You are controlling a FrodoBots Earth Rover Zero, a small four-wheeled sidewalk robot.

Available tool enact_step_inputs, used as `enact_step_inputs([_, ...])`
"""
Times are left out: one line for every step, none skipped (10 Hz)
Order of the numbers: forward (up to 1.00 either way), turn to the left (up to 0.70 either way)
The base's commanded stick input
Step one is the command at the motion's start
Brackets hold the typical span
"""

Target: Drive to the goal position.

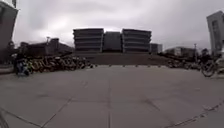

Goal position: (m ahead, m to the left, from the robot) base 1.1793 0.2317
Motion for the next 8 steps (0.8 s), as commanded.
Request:
enact_step_inputs([0.7,0.14])
enact_step_inputs([0.7,0.1])
enact_step_inputs([0.7,0.0])
enact_step_inputs([0.7,0.0])
enact_step_inputs([0.7,0.0])
enact_step_inputs([0.7,0.0])
enact_step_inputs([0.7,0.0])
enact_step_inputs([0.7,0.0])
